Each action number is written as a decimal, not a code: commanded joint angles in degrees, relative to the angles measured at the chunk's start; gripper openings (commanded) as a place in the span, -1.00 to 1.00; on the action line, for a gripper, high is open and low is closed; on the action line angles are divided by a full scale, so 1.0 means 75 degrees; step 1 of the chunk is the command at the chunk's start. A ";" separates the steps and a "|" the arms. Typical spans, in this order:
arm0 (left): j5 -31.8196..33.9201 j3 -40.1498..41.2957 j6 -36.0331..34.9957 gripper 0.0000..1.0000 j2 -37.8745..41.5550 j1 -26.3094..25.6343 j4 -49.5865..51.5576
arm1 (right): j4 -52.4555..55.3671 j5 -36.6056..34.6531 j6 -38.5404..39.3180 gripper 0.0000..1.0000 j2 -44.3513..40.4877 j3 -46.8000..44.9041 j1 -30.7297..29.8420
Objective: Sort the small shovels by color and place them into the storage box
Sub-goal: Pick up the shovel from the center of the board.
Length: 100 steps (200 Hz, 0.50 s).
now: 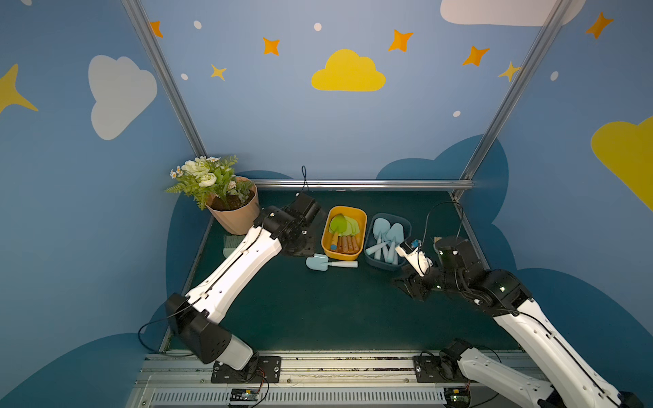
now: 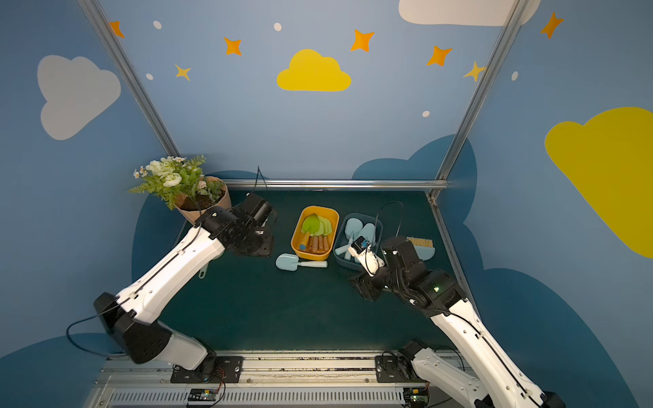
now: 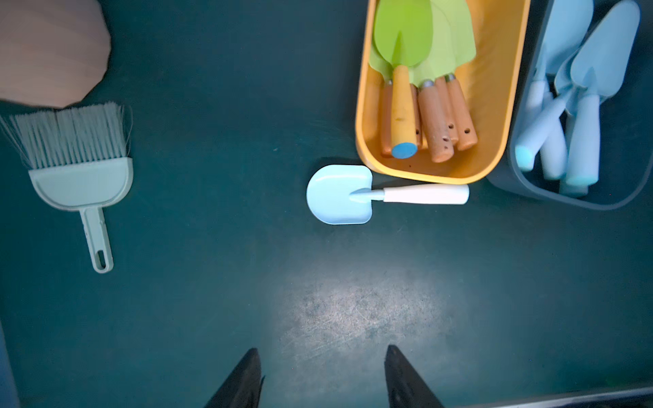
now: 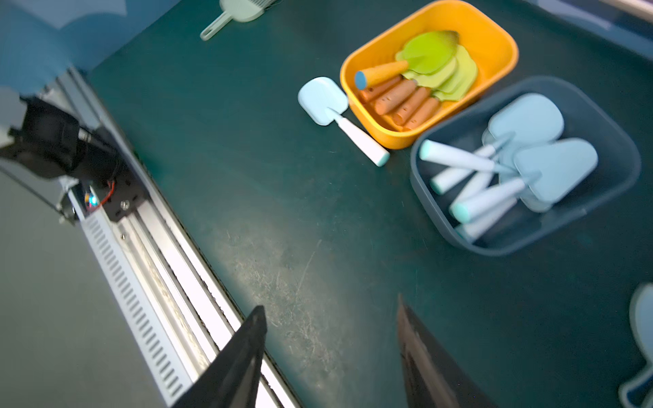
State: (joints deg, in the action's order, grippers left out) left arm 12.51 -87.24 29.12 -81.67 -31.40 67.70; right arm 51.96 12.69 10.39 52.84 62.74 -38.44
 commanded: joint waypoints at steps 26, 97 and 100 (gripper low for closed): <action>-0.0067 0.1904 0.0618 -0.03 0.1805 0.0589 -0.0905 | -0.0554 0.0122 0.2310 0.28 0.1742 0.0025 -0.0722; -0.0353 0.3011 0.0430 -0.01 0.2710 0.1080 -0.0801 | -0.2059 0.0017 0.2617 0.32 0.3803 -0.0002 -0.0804; -0.0361 0.3018 0.0410 -0.01 0.2720 0.1098 -0.0805 | -0.2084 -0.0041 0.2630 0.32 0.3888 0.0020 -0.0815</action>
State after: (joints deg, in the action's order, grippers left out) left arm 11.25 -65.60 33.01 -62.04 -24.05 62.48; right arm 40.75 13.67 27.99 78.39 62.70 -43.94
